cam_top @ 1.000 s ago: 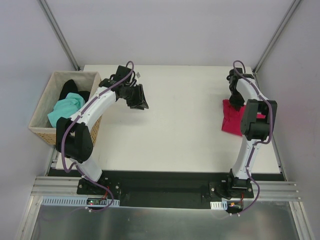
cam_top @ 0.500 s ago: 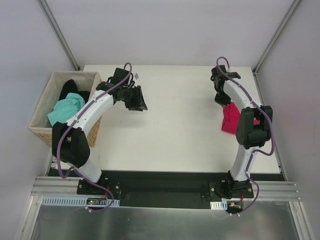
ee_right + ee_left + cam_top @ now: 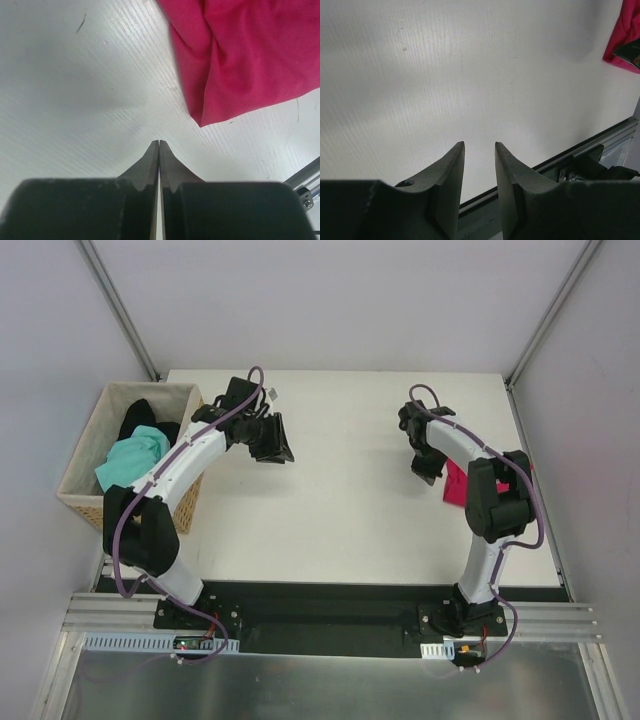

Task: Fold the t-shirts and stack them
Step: Put the neatly folded tshirt into the corner of the board with the right arm

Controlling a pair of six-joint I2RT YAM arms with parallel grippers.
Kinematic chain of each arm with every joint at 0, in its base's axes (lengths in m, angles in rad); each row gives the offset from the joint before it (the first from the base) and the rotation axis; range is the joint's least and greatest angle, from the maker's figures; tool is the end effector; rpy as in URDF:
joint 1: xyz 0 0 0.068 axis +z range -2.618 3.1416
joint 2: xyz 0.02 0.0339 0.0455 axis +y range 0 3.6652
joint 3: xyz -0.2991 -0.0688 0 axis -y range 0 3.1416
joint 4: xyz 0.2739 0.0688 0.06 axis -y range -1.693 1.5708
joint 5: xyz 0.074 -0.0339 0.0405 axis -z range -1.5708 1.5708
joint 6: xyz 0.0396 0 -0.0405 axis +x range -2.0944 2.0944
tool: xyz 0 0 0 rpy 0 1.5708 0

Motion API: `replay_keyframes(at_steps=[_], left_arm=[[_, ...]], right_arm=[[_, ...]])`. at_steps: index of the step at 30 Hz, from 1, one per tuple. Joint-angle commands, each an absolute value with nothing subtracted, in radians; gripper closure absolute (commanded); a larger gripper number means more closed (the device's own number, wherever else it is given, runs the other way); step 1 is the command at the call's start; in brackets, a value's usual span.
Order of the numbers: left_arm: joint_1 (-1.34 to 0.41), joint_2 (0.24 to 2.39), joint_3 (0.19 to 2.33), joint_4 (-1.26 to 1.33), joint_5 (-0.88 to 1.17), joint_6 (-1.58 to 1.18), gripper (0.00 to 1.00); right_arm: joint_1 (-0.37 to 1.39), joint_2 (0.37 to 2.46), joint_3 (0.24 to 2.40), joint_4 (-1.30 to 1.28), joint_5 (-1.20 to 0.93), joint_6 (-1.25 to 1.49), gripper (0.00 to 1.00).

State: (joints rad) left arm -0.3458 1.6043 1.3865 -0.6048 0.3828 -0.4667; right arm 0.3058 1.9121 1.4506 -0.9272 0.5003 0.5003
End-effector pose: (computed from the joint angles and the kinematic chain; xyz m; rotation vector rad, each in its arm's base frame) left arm 0.3579 -0.1447 0.3307 0.0384 2.4827 -0.8248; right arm 0.3984 0.1059 0.2202 0.3284 2.7108 -0.5438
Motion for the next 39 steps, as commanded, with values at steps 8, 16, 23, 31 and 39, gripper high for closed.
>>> replay_keyframes(at_steps=[8, 16, 23, 31, 39], left_arm=[[-0.342, 1.546, 1.365, -0.595, 0.387, -0.465, 0.69], [-0.342, 1.542, 1.335, -0.594, 0.385, -0.477, 0.70], [-0.342, 1.537, 1.324, -0.594, 0.382, -0.477, 0.70], [-0.342, 1.542, 1.325, -0.594, 0.388, -0.477, 0.69], [-0.342, 1.540, 1.312, -0.594, 0.387, -0.477, 0.70]], right_arm=[[0.311, 1.870, 1.413, -0.930, 0.492, 0.595, 0.99], [0.284, 1.873, 1.339, -0.890, 0.469, 0.609, 0.99], [0.241, 1.876, 1.318, -0.871, 0.456, 0.609, 0.99], [0.216, 1.884, 1.296, -0.858, 0.445, 0.612, 0.99], [0.192, 1.888, 1.255, -0.838, 0.434, 0.623, 0.99]])
